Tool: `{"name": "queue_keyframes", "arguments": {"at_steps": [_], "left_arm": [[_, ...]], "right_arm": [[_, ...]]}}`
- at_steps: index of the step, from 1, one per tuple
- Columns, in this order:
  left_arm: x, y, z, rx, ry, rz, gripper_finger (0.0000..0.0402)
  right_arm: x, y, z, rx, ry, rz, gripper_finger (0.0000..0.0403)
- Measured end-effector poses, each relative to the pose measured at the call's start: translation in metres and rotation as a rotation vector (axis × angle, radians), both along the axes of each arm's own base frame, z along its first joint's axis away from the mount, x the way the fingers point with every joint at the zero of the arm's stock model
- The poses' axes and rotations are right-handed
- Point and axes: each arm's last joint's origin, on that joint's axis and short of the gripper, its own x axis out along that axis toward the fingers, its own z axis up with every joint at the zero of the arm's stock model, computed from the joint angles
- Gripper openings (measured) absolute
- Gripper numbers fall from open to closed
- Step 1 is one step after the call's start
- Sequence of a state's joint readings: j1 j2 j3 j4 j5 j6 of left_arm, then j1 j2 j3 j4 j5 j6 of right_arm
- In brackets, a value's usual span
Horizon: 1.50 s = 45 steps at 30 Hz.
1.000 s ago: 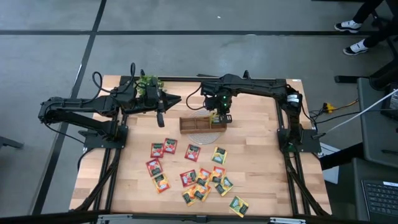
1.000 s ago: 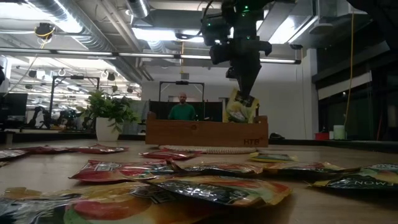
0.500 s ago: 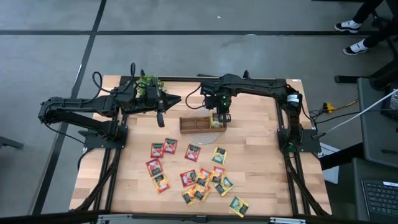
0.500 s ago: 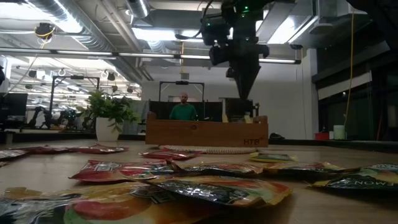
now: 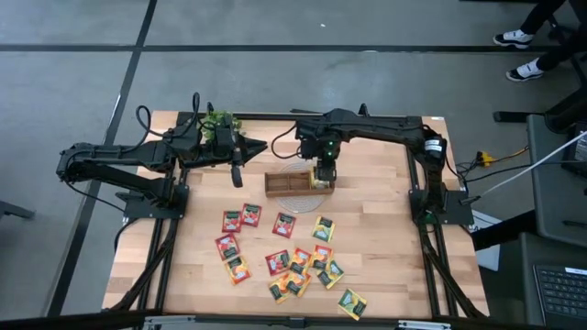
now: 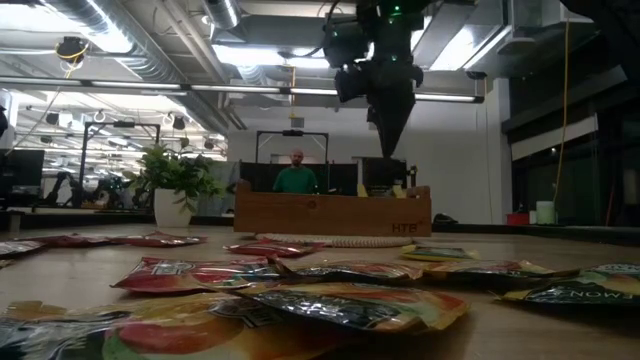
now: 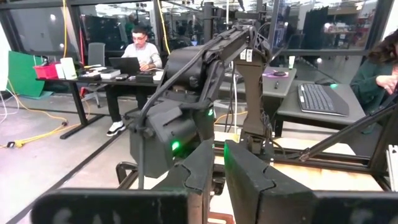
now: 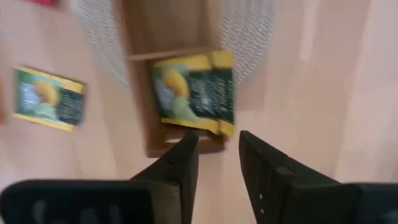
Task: Pick & Place Tea
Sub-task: Put the yellow tea bag into the right section of the wooden organizer
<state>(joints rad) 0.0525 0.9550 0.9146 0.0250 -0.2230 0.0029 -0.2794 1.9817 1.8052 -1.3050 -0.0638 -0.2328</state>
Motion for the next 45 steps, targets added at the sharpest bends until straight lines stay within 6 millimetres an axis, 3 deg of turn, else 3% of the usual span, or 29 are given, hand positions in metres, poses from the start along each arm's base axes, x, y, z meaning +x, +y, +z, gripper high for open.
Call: {"name": "queue_keyframes", "arguments": {"at_steps": [7,20,29,33,38,45], "left_arm": [[0.000,0.000,0.000,-0.032,-0.009,0.000,0.0041],[0.001,-0.002,0.000,-0.045,-0.011,-0.071,0.0048],[0.000,-0.002,0.000,-0.045,-0.009,-0.071,0.0052],[0.000,-0.002,0.000,-0.045,-0.009,-0.071,0.0049],[0.000,-0.002,0.000,-0.045,-0.009,-0.071,0.0052],[0.001,-0.002,-0.001,-0.067,-0.008,-0.071,0.0052]], "right_arm": [[0.011,0.028,0.018,0.140,-0.093,-0.025,0.0117],[0.010,0.112,0.037,0.180,-0.117,-0.030,0.0117],[-0.010,0.165,0.063,-0.009,-0.218,-0.261,0.0118],[-0.012,0.179,0.062,0.013,-0.220,-0.398,0.0122],[-0.013,0.187,0.054,0.013,-0.204,-0.583,0.0156],[-0.021,0.192,0.005,-0.006,-0.090,-0.814,0.0223]]}}
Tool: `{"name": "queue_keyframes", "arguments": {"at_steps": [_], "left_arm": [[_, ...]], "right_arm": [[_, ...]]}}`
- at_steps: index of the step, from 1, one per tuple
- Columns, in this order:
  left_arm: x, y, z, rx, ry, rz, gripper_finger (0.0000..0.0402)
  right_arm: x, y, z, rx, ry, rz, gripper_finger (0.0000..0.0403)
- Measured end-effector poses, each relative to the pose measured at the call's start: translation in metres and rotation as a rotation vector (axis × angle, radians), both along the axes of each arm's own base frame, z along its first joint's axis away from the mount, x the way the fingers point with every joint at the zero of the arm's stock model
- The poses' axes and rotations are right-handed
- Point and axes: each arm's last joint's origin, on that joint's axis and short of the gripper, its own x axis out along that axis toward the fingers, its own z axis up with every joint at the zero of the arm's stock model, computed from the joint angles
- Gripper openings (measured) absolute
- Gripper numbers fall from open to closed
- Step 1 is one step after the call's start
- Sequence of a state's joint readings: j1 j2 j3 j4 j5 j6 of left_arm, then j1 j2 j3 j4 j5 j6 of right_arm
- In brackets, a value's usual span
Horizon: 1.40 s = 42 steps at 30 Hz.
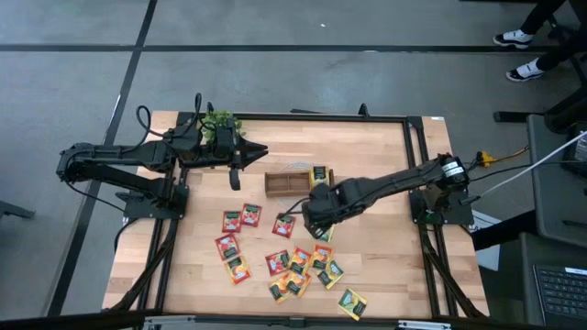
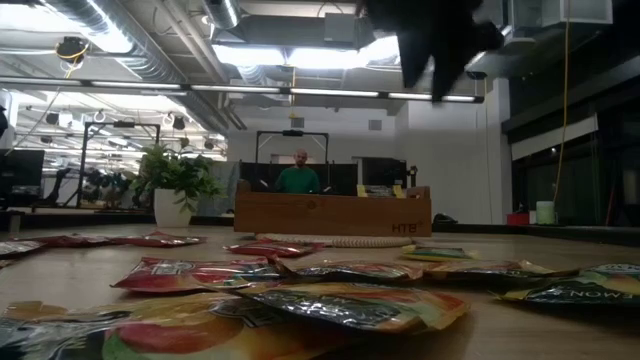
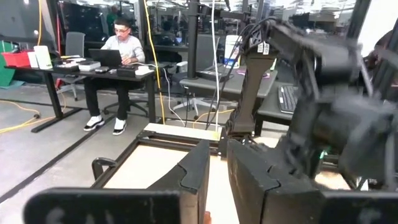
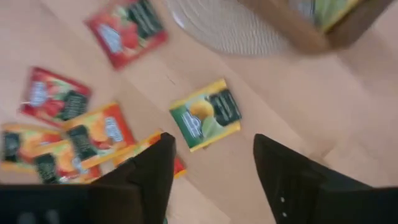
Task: Pick & Place Tea
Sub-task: Put the yellow tea bag into the right section of the wooden organizer
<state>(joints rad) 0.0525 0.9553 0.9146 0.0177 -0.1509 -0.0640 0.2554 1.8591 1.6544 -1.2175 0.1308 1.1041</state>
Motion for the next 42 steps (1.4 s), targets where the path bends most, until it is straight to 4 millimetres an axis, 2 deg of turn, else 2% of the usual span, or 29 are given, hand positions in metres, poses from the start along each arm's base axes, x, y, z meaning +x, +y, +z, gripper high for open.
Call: {"name": "queue_keyframes", "arguments": {"at_steps": [6,11,22,33,38,42], "left_arm": [[0.000,0.000,0.000,-0.001,0.000,0.000,0.0055],[0.000,0.000,0.000,-0.001,0.000,0.000,0.0055],[0.000,0.000,0.000,-0.001,0.000,0.011,0.0056],[0.000,0.000,0.000,0.008,0.001,0.015,0.0055],[0.000,0.000,0.000,0.022,0.005,0.015,0.0055],[0.000,0.001,0.000,0.025,0.005,0.039,0.0052]], "right_arm": [[-0.006,-0.003,-0.050,0.074,0.052,-0.114,0.0256],[-0.014,-0.006,-0.076,0.082,0.074,-0.154,0.0260],[-0.022,-0.014,-0.111,0.090,0.044,-0.158,0.0260],[-0.029,-0.029,-0.133,0.086,0.028,-0.133,0.0251],[-0.033,-0.032,-0.137,0.088,0.033,-0.131,0.0221],[-0.034,-0.032,-0.138,0.086,0.047,-0.111,0.0164]]}}
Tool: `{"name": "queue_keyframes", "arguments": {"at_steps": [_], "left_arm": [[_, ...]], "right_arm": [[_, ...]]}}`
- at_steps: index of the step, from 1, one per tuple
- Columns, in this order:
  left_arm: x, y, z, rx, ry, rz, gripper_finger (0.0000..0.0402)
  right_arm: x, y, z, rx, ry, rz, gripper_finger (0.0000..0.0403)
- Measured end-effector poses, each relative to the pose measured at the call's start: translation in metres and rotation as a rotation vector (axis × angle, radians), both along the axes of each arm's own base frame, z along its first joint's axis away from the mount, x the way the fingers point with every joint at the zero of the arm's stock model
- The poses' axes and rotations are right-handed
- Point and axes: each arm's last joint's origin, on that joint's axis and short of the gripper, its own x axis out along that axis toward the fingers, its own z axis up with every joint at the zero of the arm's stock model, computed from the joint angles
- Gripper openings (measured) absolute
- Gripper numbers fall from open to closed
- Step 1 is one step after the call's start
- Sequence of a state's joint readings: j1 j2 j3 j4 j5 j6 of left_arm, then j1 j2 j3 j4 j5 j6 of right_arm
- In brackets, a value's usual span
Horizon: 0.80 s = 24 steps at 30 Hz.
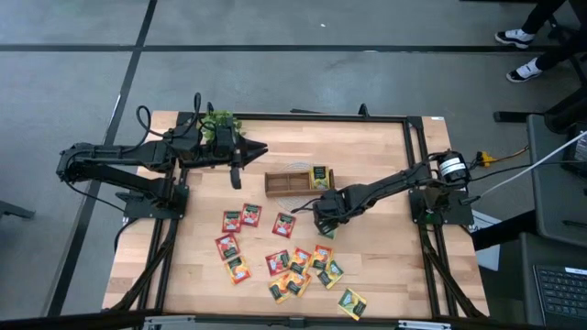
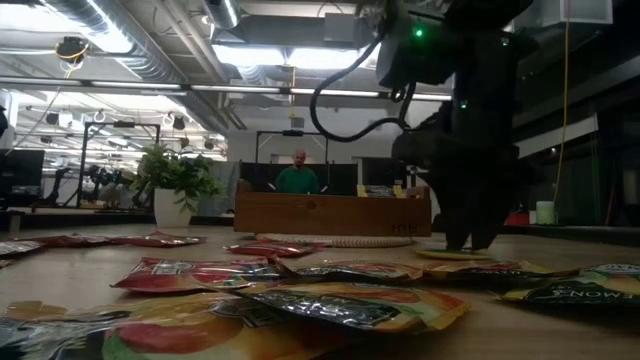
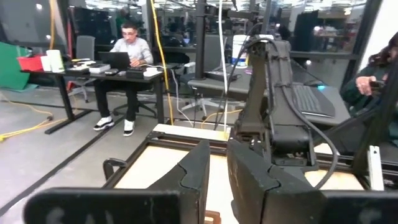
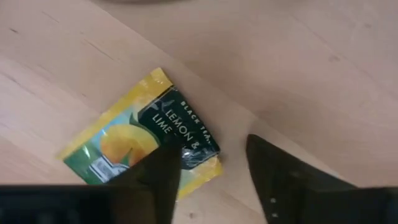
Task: Pick & Place Tea
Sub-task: Put the yellow tea bag into the right section of the wooden organizer
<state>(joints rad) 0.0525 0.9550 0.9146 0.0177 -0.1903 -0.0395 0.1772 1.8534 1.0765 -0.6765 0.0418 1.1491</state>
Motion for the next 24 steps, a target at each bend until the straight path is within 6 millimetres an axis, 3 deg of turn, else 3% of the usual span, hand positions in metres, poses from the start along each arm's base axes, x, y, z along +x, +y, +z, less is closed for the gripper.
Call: {"name": "queue_keyframes", "arguments": {"at_steps": [7,17,24], "left_arm": [[0.000,0.001,0.001,0.002,-0.008,0.045,0.0056],[0.000,0.002,0.001,0.002,-0.008,0.052,0.0053],[0.000,0.001,0.001,0.002,-0.008,0.052,0.0054]], "right_arm": [[-0.001,0.000,-0.001,-0.006,0.012,0.022,0.0017],[-0.001,0.000,0.003,-0.012,-0.009,0.034,0.0004],[-0.004,0.000,0.028,0.001,-0.101,0.059,0.0002]]}}
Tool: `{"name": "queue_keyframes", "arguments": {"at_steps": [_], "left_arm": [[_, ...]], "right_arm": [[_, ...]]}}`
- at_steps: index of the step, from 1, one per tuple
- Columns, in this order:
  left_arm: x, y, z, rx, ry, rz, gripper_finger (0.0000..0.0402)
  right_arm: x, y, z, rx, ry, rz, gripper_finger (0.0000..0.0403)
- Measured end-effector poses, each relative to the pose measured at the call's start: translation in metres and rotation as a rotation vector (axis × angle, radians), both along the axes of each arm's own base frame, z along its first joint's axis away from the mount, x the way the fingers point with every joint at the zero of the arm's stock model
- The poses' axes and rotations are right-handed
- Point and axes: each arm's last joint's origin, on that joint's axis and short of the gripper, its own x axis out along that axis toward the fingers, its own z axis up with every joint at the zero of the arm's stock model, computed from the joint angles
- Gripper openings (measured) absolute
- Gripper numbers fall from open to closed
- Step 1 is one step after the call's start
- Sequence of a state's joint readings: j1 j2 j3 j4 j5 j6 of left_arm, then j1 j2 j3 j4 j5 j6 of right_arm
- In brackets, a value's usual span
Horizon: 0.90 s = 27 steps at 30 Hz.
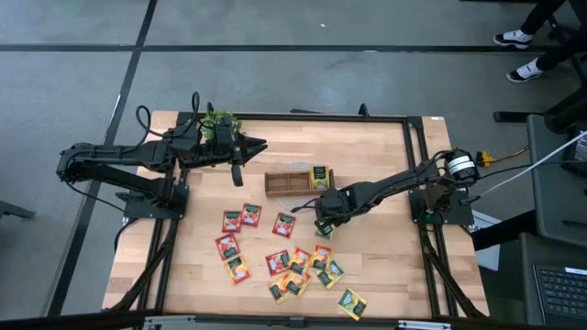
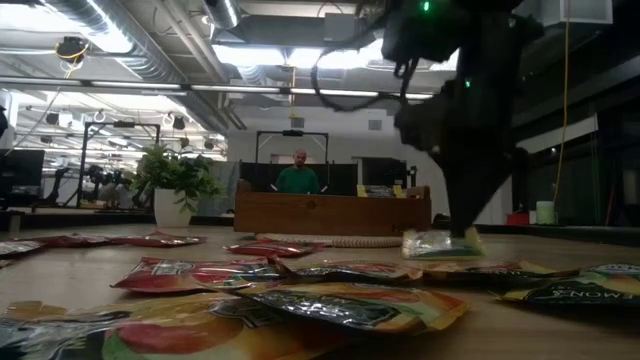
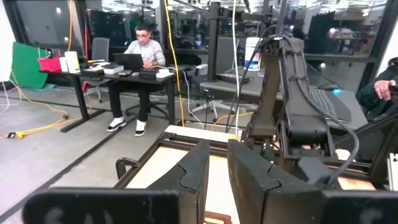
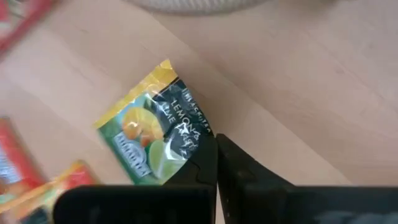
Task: Pick & Place Tea
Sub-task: Put the yellow tea bag into the right section of the wooden organizer
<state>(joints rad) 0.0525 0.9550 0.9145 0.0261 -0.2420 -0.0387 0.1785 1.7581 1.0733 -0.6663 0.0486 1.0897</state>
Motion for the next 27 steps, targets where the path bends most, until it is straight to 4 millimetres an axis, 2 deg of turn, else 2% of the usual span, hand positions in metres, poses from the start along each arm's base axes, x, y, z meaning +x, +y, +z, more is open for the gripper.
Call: {"name": "queue_keyframes", "arguments": {"at_steps": [8,17,22,27], "left_arm": [[0.000,0.000,0.000,-0.001,0.000,0.000,0.0055],[0.000,0.000,0.000,-0.001,0.000,0.000,0.0051],[0.000,0.000,0.000,-0.001,0.000,0.000,0.0054],[0.000,0.000,0.000,-0.001,0.000,0.000,0.0055]], "right_arm": [[-0.008,-0.001,0.029,0.003,-0.085,0.022,0.0001],[-0.020,-0.005,0.087,-0.088,-0.217,0.181,0.0001],[-0.025,-0.019,0.108,-0.171,-0.205,0.271,0.0000],[-0.021,-0.040,0.118,-0.238,-0.201,0.373,0.0000]]}}
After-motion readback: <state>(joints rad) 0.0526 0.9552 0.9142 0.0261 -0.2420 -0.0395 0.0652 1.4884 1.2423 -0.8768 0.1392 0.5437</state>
